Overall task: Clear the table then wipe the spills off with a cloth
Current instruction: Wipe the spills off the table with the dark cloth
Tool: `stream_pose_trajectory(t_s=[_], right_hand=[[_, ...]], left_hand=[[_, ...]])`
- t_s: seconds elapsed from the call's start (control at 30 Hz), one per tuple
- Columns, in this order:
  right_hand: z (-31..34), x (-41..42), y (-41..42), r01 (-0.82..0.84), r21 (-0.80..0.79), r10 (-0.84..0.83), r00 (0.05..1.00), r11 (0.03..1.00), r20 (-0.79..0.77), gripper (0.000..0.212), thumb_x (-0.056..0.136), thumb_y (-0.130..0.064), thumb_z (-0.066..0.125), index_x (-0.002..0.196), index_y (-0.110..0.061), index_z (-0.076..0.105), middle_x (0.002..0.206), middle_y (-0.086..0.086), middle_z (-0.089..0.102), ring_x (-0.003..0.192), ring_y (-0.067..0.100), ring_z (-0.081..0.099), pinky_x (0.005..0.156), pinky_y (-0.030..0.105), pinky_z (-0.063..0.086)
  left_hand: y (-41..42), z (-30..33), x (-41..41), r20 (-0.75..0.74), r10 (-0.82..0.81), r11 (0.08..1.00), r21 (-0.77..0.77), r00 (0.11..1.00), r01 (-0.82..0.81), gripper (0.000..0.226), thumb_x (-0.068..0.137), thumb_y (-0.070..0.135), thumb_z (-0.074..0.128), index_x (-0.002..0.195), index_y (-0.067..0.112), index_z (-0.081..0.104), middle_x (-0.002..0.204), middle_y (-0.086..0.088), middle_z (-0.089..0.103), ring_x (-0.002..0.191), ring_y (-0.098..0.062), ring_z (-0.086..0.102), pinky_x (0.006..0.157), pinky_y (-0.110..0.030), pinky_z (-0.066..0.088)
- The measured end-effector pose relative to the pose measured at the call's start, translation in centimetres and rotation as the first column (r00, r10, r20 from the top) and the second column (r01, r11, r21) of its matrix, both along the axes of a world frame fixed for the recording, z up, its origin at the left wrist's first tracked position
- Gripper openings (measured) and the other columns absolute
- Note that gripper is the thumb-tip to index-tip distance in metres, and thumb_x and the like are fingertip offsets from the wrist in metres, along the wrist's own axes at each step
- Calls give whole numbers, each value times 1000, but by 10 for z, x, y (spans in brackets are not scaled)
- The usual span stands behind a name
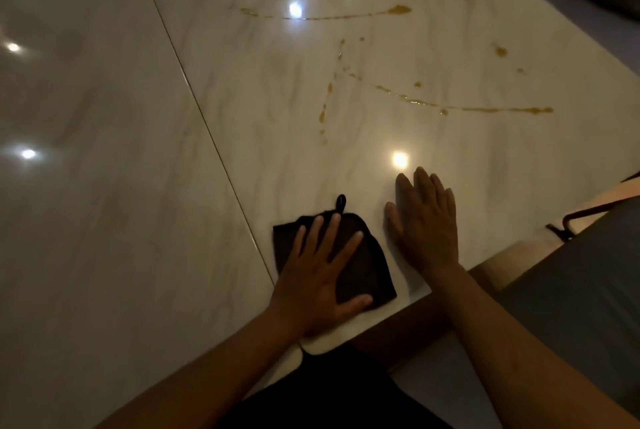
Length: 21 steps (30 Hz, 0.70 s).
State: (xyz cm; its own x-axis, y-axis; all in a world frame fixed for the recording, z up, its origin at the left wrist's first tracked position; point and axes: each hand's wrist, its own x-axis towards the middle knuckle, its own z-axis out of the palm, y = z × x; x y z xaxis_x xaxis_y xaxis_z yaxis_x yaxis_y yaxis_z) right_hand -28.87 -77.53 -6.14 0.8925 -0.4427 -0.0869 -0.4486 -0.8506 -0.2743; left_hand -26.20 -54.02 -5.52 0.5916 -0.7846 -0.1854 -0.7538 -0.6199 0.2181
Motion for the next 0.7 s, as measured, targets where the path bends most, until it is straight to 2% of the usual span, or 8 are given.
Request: stream_pose_trajectory(t_s=[0.07, 0.23, 0.3, 0.37, 0.43, 0.5, 0.6, 0.7], right_hand=[[-3, -20, 13, 56, 24, -57, 998, 998, 31, 61, 100, -51, 27, 155, -24, 23, 165, 10, 13, 153, 27, 7, 123, 50, 12], [12, -31, 37, 187, 198, -210, 972, 962, 103, 52, 103, -44, 36, 151, -23, 35, 162, 7, 25, 151, 24, 17, 122, 51, 18], [28, -21, 53, 188, 236, -236, 952, 953, 194, 50, 102, -44, 39, 148, -24, 42, 158, 5, 34, 147, 24, 26, 118, 51, 27], [41, -7, 80, 70, 163, -110, 961, 984, 252, 52, 100, -44, 42, 148, -24, 42, 156, 7, 37, 145, 27, 29, 117, 49, 30], [43, 13, 109, -79, 102, 57, 976, 992, 210, 58, 98, -47, 42, 152, -25, 35, 158, 9, 31, 147, 30, 24, 119, 49, 26], [34, 36, 132, -171, 82, 163, 983, 982, 88, 68, 97, -55, 39, 156, -27, 21, 164, 12, 15, 151, 33, 11, 122, 53, 16], [14, 55, 147, -197, -13, 195, 975, 980, -103, 80, 94, -71, 25, 159, -28, 4, 166, 13, -5, 152, 36, -6, 121, 58, 2], [5, 32, 155, -173, -26, 170, 980, 985, -100, 82, 93, -74, 17, 159, -26, 1, 166, 11, -10, 151, 34, -11, 120, 58, -1]], left_hand=[[-1, -2, 25, 23, -49, 999, -2, 999, 50, 98, 85, 89, 31, 162, 36, 1, 170, -6, -13, 156, -32, -12, 123, -59, 5], [-15, 4, 68, 11, 126, 992, 13, 992, -126, 84, 91, 80, 5, 162, 34, -5, 170, -8, -12, 156, -31, -11, 125, -53, -3], [-8, 8, 69, -92, 165, 976, -130, 982, -176, 70, 101, 60, 15, 163, 31, 0, 171, -8, -5, 156, -29, -6, 126, -51, 3], [11, 9, 71, -91, 316, 905, -268, 944, -329, 65, 102, 32, 36, 163, 26, 13, 169, -11, 10, 156, -31, 7, 125, -53, 14], [38, 9, 69, -84, 540, 792, -286, 837, -540, 68, 99, 12, 42, 161, 25, 19, 168, -11, 17, 155, -32, 12, 125, -51, 21], [62, 7, 64, -92, 650, 718, -248, 754, -650, 68, 99, 6, 41, 161, 26, 20, 168, -9, 16, 156, -30, 10, 125, -47, 20], [91, 0, 56, -38, 581, 789, -217, 813, -574, 62, 103, 11, 39, 161, 23, 21, 169, -11, 13, 156, -29, 8, 126, -44, 15], [101, -7, 48, -10, 497, 852, -183, 868, -491, 55, 107, 19, 34, 161, 21, 23, 168, -13, 15, 156, -29, 8, 126, -45, 12]])
